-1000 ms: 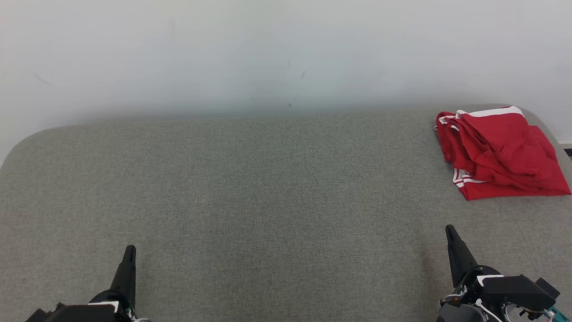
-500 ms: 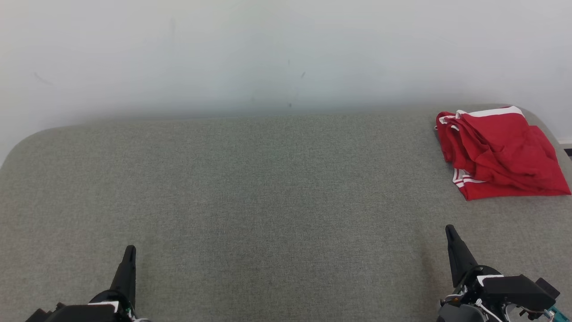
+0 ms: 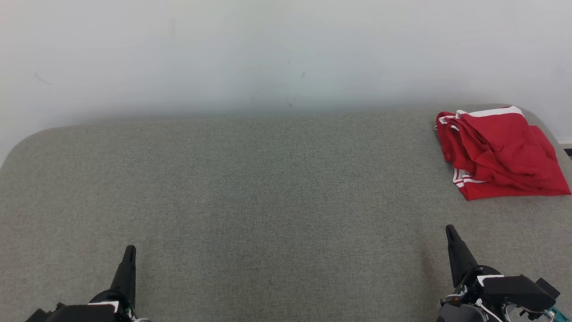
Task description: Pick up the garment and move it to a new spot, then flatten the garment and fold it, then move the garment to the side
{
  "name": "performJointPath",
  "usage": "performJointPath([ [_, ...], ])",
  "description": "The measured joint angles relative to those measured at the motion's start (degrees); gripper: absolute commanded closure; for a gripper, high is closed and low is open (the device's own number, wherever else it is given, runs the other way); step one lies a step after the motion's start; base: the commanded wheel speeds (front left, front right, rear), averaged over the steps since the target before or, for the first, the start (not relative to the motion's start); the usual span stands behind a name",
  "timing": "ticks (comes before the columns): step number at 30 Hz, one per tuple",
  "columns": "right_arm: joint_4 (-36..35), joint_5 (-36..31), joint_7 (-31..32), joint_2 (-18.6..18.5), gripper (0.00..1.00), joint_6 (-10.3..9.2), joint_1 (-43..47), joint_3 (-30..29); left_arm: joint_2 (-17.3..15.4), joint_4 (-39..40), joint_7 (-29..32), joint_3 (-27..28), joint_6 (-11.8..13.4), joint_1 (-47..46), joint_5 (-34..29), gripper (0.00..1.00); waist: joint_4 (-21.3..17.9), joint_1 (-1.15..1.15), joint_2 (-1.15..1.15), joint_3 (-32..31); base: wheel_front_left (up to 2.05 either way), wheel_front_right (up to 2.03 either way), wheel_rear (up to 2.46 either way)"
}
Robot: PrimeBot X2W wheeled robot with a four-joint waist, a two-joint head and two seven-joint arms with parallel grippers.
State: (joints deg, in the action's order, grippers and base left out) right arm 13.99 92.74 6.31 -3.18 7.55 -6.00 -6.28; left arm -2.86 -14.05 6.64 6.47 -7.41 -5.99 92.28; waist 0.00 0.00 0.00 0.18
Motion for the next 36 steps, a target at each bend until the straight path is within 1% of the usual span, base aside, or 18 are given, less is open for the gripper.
performJointPath([
  [36,0.0,-0.1,0.2,0.1,1.00,0.00,0.0,-0.1,0.0,0.0,0.0,0.0,0.0,0.0,0.0,1.00,0.0,0.00,0.00,0.0,0.00,0.00,0.00],
])
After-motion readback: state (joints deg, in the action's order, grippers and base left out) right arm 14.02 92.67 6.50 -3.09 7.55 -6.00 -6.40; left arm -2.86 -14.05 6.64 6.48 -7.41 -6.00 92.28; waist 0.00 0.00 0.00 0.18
